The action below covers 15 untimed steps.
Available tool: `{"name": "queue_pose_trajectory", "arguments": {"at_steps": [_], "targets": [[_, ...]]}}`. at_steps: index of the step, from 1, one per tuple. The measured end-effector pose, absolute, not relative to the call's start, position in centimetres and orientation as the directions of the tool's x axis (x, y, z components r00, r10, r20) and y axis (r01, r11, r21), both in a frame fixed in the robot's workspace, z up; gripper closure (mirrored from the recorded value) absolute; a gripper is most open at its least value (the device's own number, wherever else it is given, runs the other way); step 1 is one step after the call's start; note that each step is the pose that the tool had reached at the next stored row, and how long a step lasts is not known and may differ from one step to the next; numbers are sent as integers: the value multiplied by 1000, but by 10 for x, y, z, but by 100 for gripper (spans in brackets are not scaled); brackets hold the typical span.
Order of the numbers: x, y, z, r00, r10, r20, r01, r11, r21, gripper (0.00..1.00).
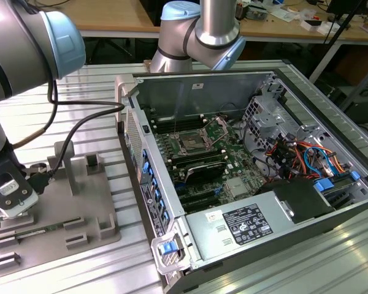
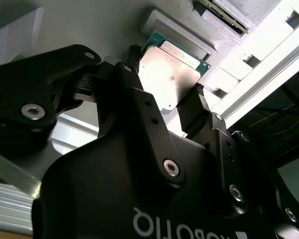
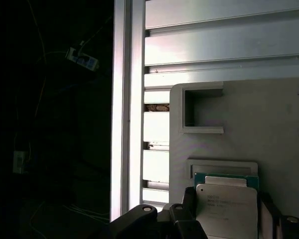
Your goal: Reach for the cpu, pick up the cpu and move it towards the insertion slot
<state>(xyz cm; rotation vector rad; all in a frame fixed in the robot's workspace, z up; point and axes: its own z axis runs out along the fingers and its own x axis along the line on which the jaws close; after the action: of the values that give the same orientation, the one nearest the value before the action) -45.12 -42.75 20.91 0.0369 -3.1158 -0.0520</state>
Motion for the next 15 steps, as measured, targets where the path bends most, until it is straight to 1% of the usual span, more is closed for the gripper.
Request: {"name": "queue_pose_trajectory", "arguments": {"at_steps": [15], "targets": [[-451,-427,213,-999,-24,25,-23,999,34,45]]}}
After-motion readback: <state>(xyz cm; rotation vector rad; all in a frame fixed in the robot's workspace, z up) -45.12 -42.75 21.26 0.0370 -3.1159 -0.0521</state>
